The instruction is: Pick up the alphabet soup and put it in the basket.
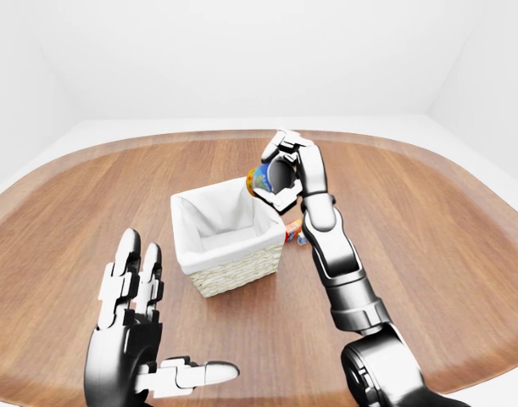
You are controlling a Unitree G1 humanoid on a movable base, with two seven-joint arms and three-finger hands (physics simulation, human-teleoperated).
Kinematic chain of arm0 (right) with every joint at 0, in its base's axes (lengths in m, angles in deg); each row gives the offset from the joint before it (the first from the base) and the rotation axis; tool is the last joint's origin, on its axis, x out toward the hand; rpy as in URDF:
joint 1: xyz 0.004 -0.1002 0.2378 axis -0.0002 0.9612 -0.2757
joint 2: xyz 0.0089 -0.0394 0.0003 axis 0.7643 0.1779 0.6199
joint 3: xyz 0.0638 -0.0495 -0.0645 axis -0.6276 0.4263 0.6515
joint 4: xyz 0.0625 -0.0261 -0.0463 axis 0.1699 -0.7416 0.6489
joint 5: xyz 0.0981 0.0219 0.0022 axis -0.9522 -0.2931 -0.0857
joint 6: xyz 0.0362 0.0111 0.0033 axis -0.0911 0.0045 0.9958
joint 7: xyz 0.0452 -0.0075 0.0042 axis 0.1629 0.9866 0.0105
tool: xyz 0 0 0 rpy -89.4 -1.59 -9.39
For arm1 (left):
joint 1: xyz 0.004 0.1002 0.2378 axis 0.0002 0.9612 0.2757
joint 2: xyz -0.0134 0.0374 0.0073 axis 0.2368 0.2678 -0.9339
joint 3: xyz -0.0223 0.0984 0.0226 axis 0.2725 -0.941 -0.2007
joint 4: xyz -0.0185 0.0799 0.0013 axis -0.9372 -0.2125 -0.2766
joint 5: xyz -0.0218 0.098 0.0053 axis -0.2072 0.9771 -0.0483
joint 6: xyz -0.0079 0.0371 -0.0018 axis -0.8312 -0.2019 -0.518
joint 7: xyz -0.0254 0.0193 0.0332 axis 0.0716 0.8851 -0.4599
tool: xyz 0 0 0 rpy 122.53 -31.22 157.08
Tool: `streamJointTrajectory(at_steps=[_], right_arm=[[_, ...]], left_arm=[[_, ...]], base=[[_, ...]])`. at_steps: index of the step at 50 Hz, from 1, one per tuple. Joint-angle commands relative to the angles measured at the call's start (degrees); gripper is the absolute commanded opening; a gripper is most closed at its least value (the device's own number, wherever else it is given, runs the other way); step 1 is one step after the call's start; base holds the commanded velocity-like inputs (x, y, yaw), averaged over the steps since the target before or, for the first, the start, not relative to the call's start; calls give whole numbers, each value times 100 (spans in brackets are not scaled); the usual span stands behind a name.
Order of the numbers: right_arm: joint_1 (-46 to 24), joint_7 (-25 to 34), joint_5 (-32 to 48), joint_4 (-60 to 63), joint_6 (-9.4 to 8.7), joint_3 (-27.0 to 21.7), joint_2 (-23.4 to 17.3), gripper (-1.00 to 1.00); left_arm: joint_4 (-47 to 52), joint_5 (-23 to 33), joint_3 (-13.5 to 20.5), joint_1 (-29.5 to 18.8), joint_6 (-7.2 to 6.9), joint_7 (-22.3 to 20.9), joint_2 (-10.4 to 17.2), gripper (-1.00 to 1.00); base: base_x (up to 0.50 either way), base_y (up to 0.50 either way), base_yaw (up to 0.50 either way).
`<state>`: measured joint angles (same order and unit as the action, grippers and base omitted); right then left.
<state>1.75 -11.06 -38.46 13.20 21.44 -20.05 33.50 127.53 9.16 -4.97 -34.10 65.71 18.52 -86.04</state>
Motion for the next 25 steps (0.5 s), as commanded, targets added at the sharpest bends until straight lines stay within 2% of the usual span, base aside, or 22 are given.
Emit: streamJointTrajectory(at_steps=[1, 12, 19, 21, 25], right_arm=[[-498, -319, 330, -1151, 0, 87, 220, -100], [-1001, -705, 521, -2368, 0, 140, 543, -100], [-1161, -791, 508, -2790, 0, 103, 581, -100], [-1475, -1119, 611, -3794, 0, 140, 699, -100], [-1610, -1255, 734, -4099, 0, 142, 782, -100]], left_arm=[[49, -37, 8, 111, 0, -61, -11, 100], [78, -100, 60, 100, 0, -86, -11, 100], [82, -101, 82, 94, 0, -128, -53, 100], [139, -195, 161, 124, 0, -179, -72, 100], [147, -206, 223, 69, 0, -245, -148, 100]], base=[[0, 0, 0], [0, 0, 0], [0, 0, 0], [0, 0, 0], [0, 0, 0]])
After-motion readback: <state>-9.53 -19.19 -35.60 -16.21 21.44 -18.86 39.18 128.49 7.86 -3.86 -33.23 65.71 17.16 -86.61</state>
